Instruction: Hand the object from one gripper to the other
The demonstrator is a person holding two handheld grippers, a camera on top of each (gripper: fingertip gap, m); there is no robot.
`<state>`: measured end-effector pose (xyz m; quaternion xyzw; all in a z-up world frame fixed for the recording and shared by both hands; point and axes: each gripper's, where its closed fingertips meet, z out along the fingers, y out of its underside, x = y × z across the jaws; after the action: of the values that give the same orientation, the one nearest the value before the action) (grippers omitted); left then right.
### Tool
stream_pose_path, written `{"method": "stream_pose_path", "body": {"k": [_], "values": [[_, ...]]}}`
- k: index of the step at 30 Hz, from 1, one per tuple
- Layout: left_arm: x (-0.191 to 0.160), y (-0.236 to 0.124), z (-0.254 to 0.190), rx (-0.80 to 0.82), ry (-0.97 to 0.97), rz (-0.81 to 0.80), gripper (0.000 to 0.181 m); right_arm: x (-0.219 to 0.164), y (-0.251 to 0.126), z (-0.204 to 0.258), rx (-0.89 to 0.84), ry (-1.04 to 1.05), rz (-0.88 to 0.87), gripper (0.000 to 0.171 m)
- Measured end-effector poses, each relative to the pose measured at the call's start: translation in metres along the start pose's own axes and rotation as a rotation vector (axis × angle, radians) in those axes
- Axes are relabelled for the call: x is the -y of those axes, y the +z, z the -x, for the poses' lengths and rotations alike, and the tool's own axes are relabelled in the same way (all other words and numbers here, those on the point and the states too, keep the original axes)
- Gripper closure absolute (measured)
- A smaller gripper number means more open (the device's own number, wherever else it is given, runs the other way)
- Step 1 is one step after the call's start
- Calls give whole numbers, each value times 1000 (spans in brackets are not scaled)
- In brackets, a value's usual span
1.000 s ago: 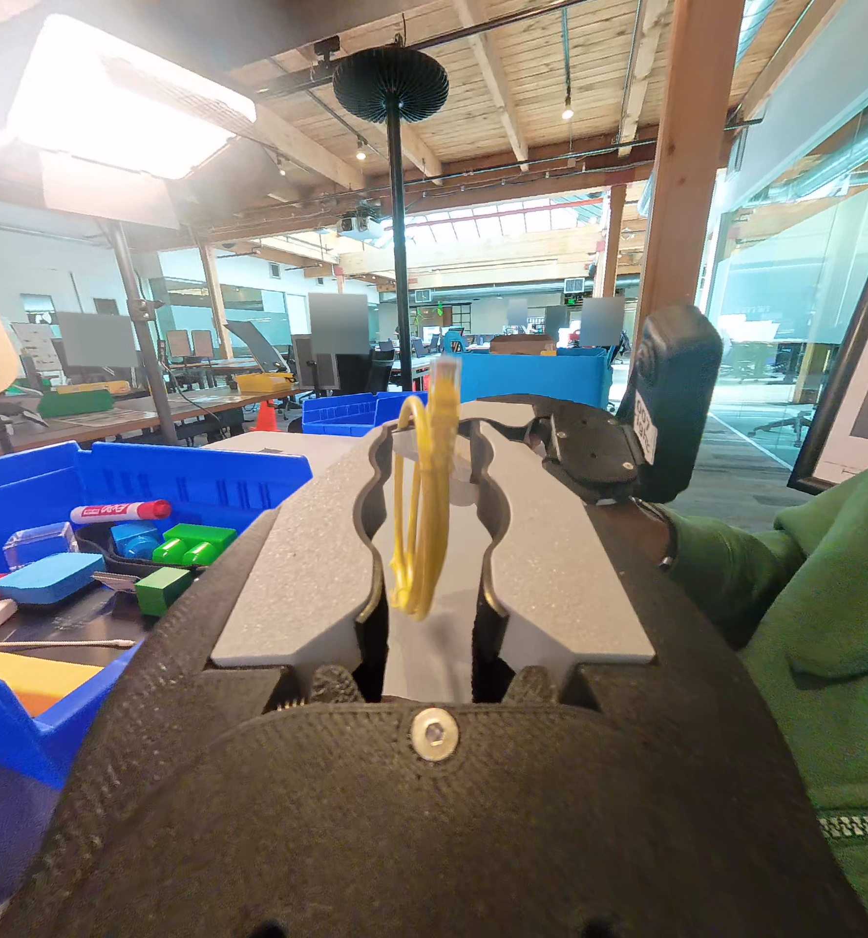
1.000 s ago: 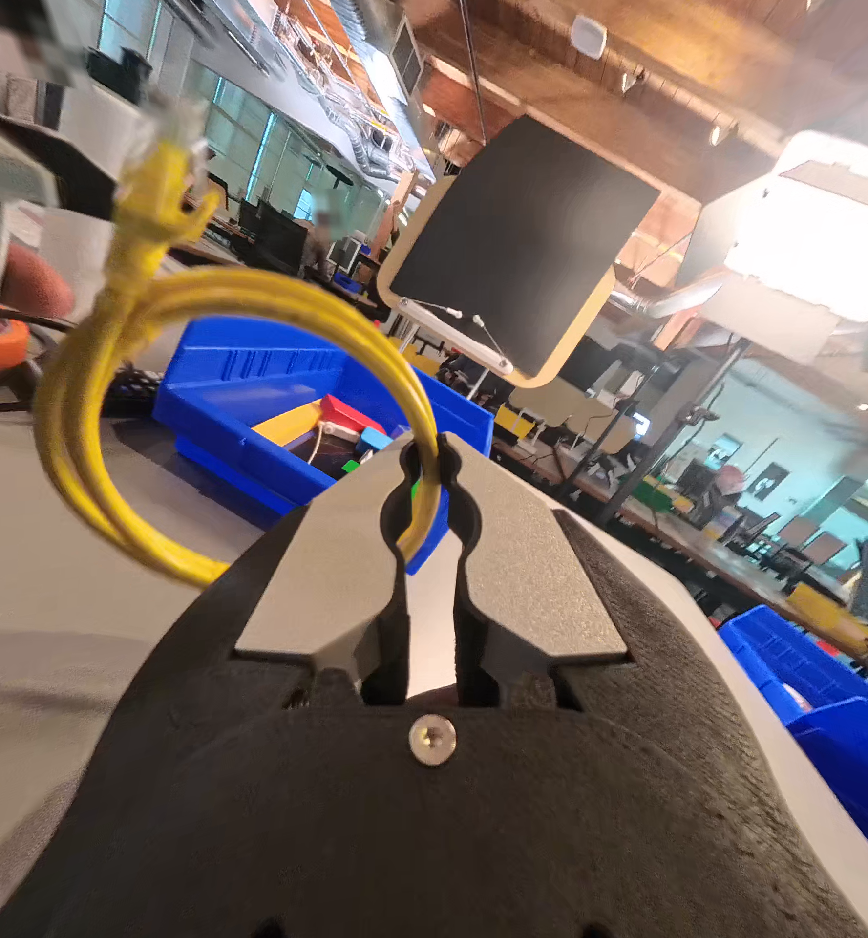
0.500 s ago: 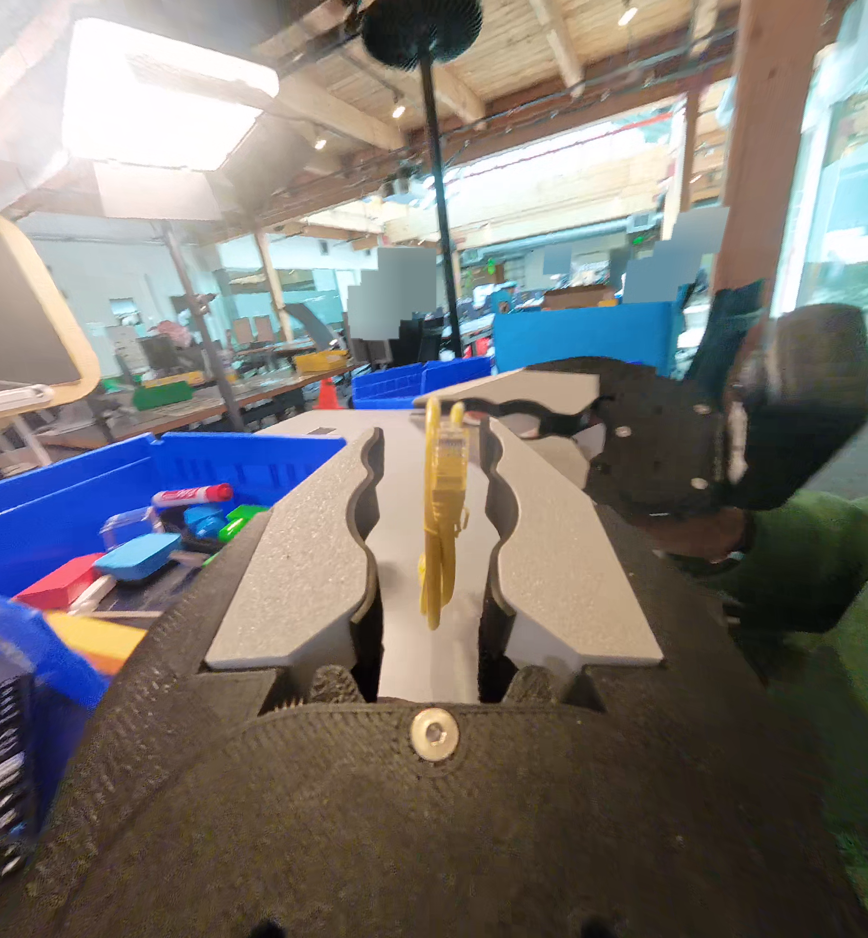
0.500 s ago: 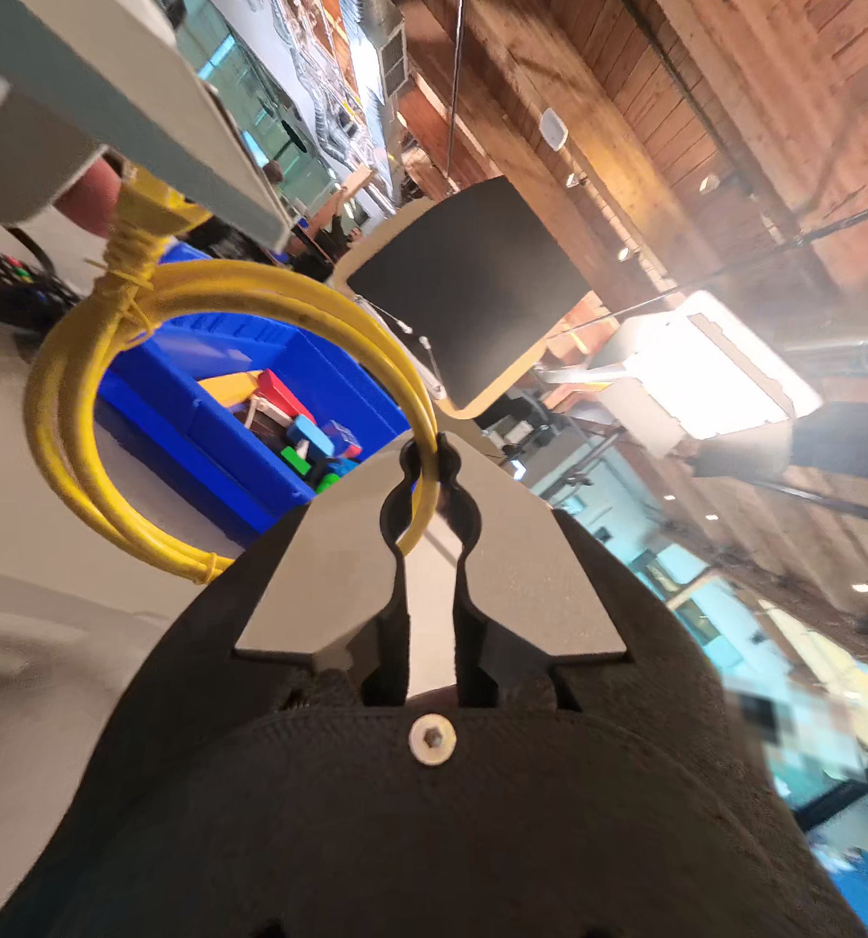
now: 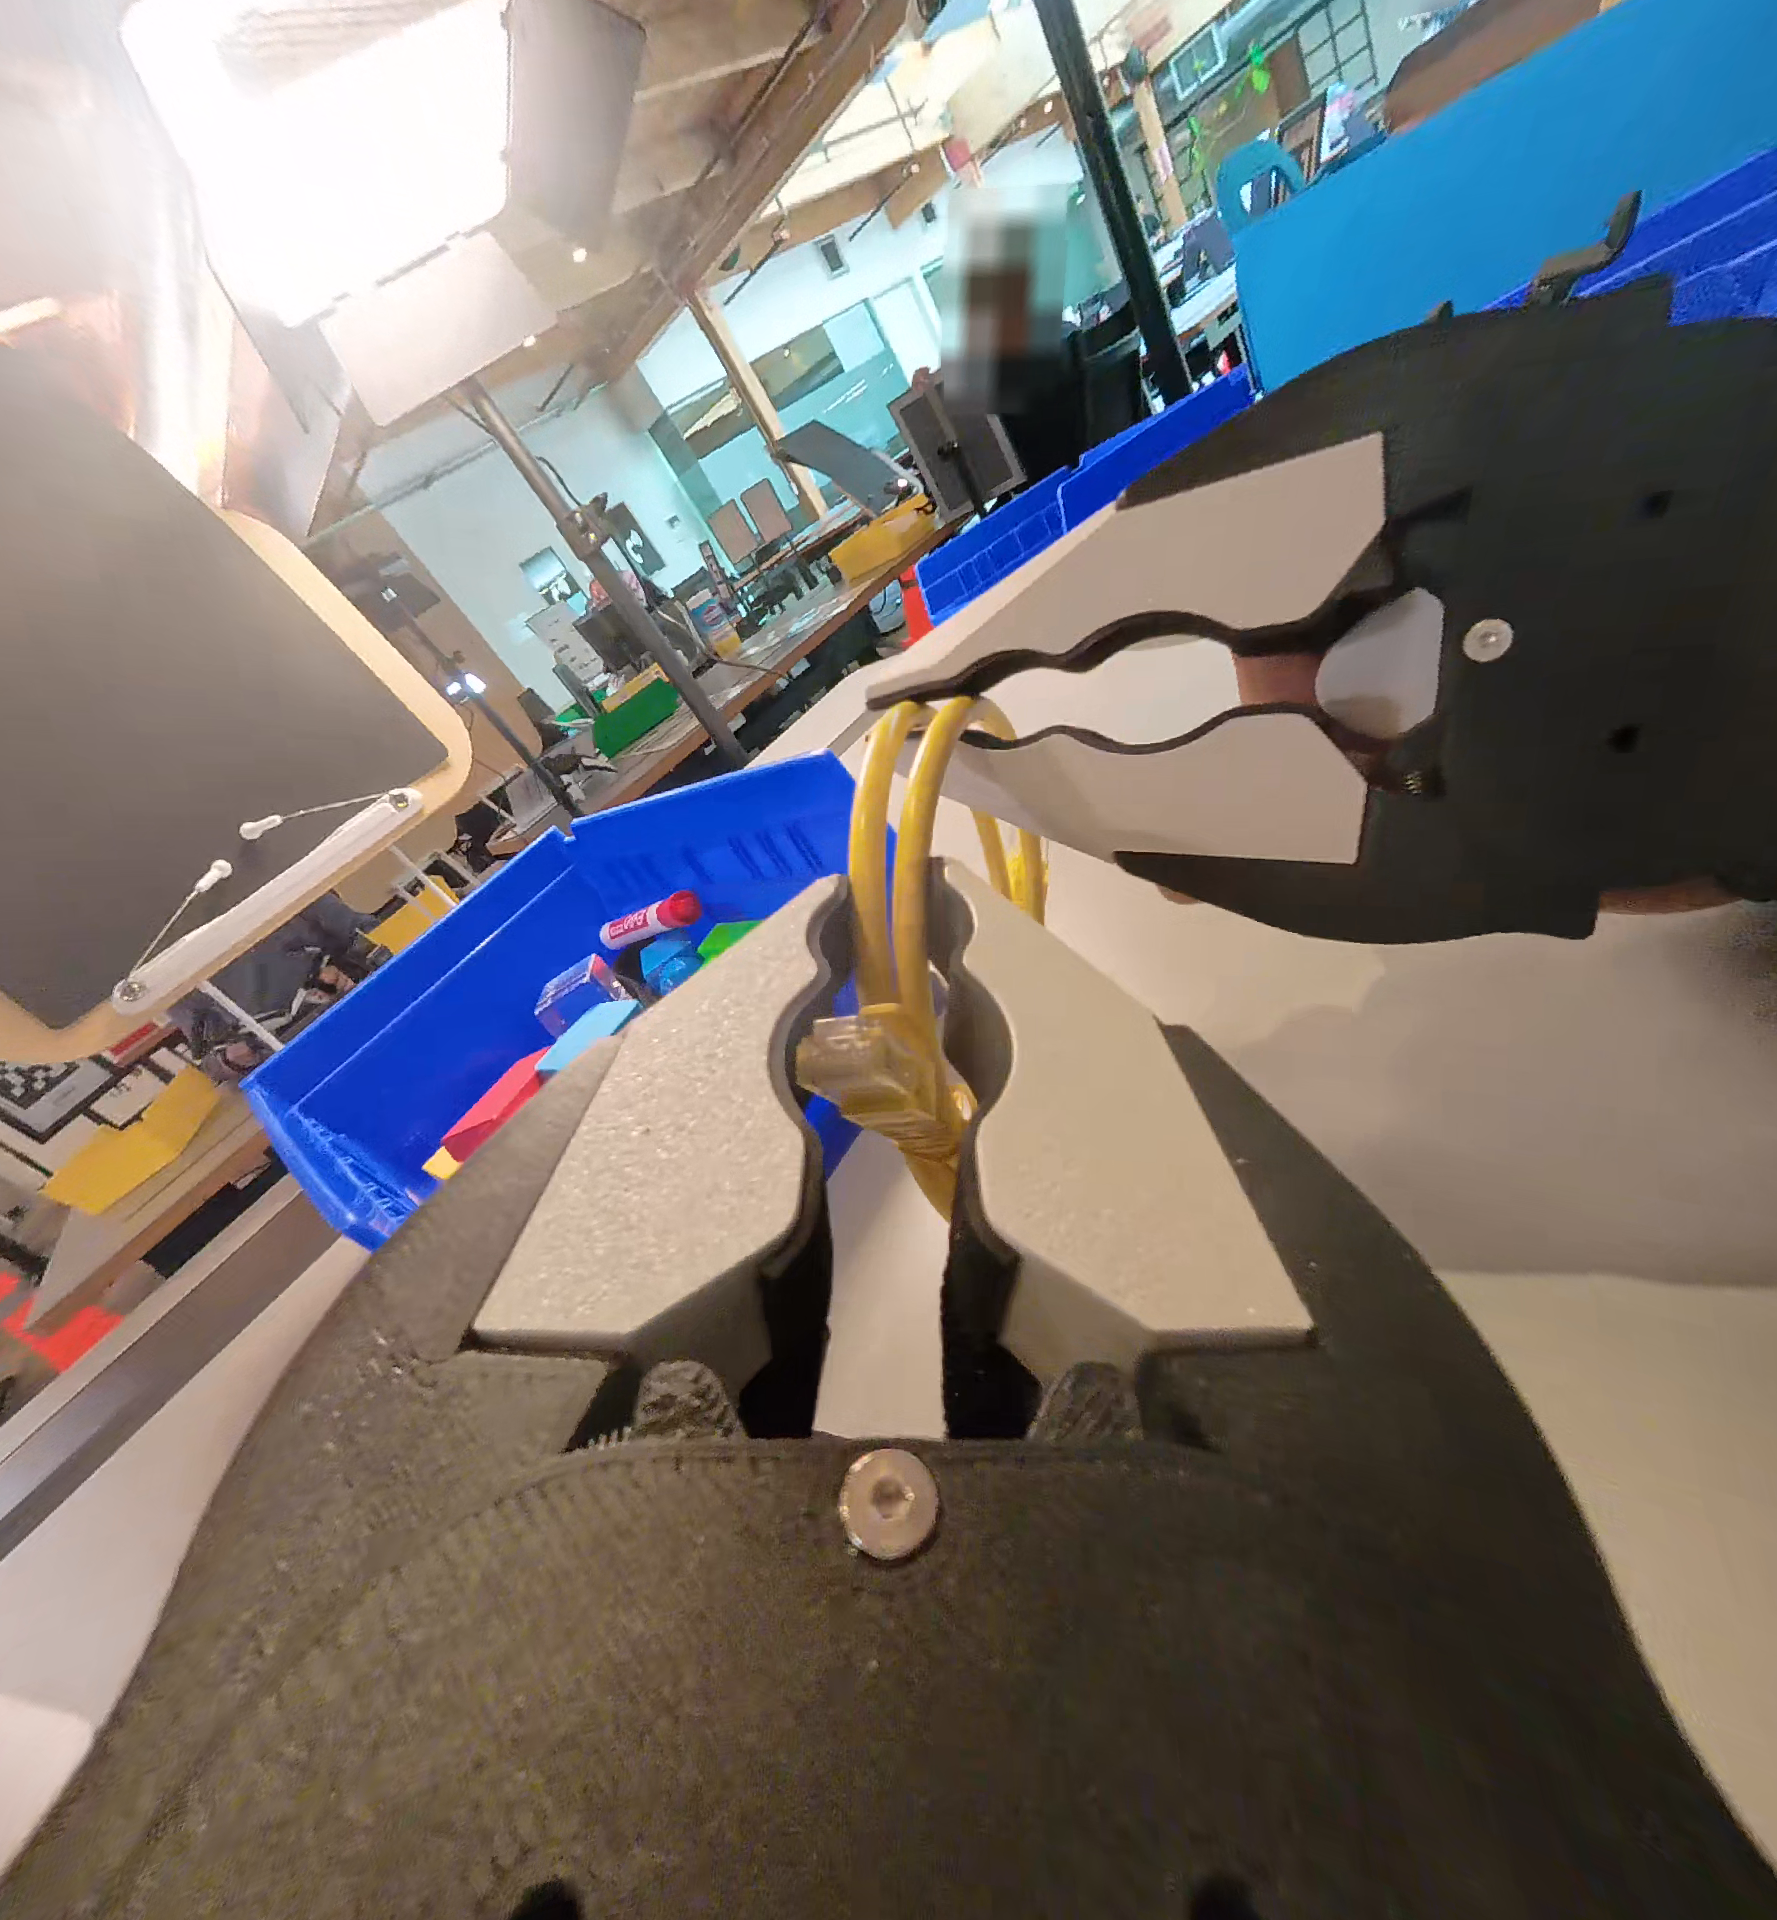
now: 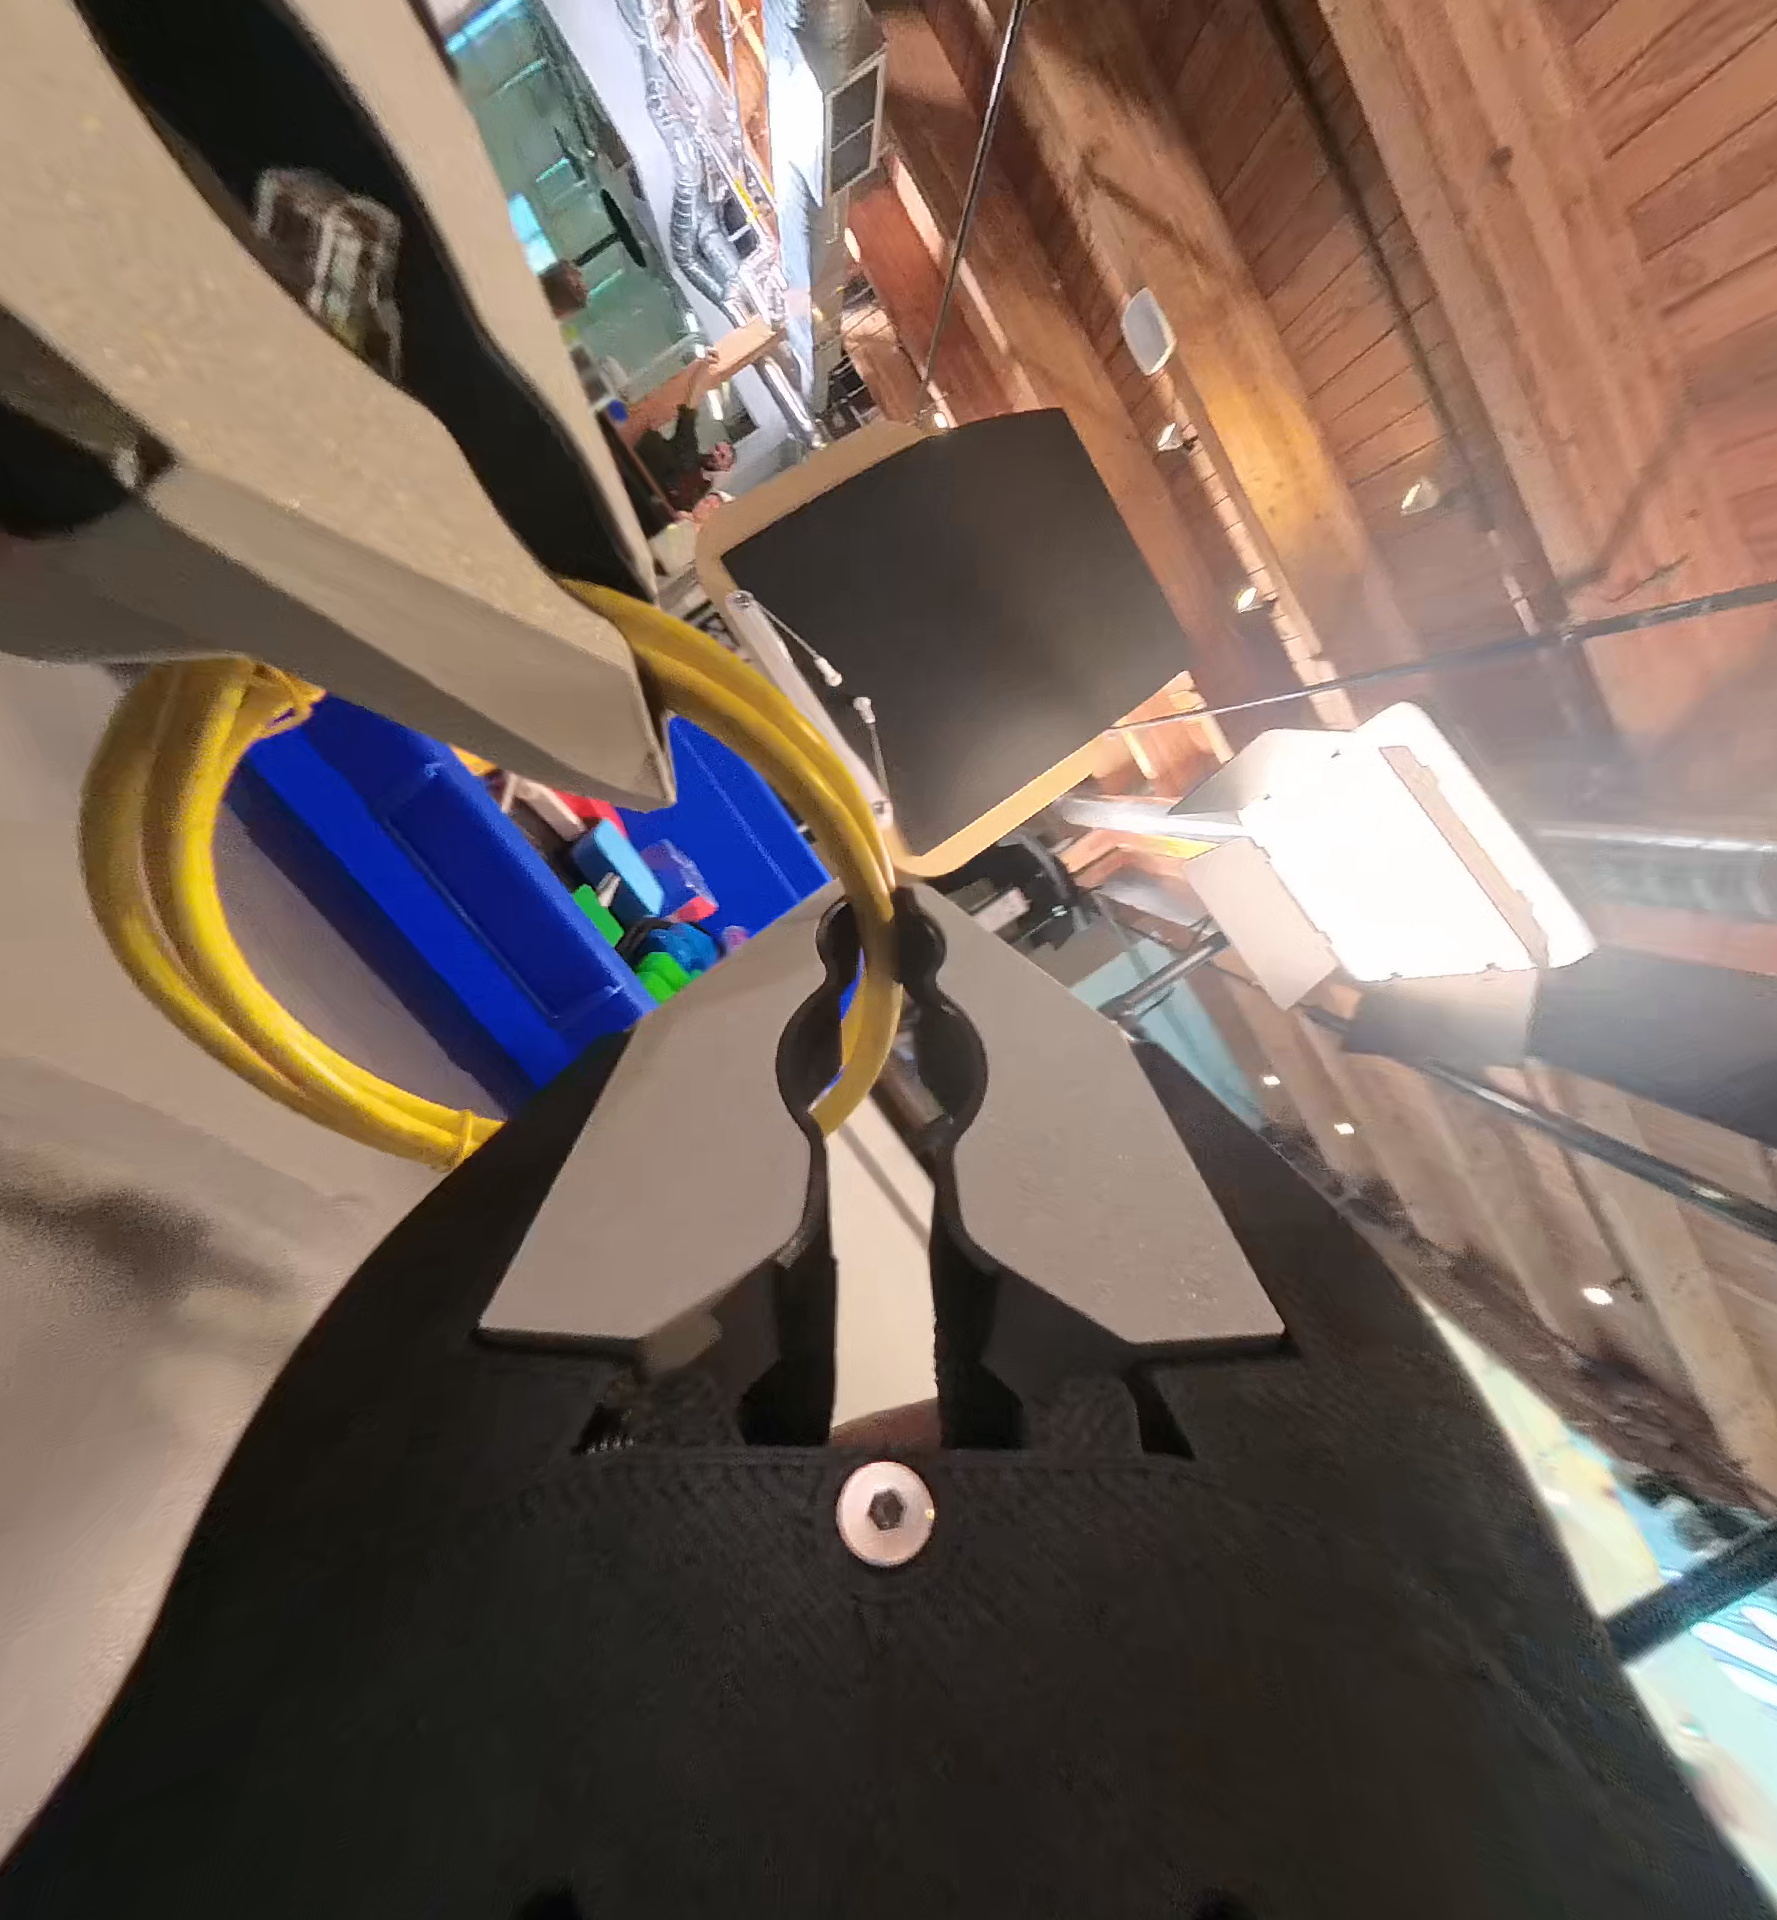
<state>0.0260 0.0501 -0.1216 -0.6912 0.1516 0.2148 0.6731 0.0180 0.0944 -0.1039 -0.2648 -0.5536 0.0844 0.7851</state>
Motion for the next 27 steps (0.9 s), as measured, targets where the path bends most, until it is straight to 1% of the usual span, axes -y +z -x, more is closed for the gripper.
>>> {"method": "stream_pose_path", "body": {"k": [4,8,11,13,16,21,27], "values": [[-2,0,7,16,-57,11,170,-8,4,6,96,204,13,161],[-2,-7,31,72,-225,-25,170,-13,6,5,152,365,23,151],[1,-14,47,87,-354,-86,170,-12,6,7,171,394,20,151],[7,-19,53,85,-412,-145,170,-13,6,10,191,410,26,150],[10,-24,62,94,-479,-191,170,-13,6,11,210,452,27,151],[12,-27,66,87,-530,-225,170,-14,7,12,222,462,33,150],[12,-27,66,89,-524,-221,170,-15,7,14,227,462,37,151]]}}
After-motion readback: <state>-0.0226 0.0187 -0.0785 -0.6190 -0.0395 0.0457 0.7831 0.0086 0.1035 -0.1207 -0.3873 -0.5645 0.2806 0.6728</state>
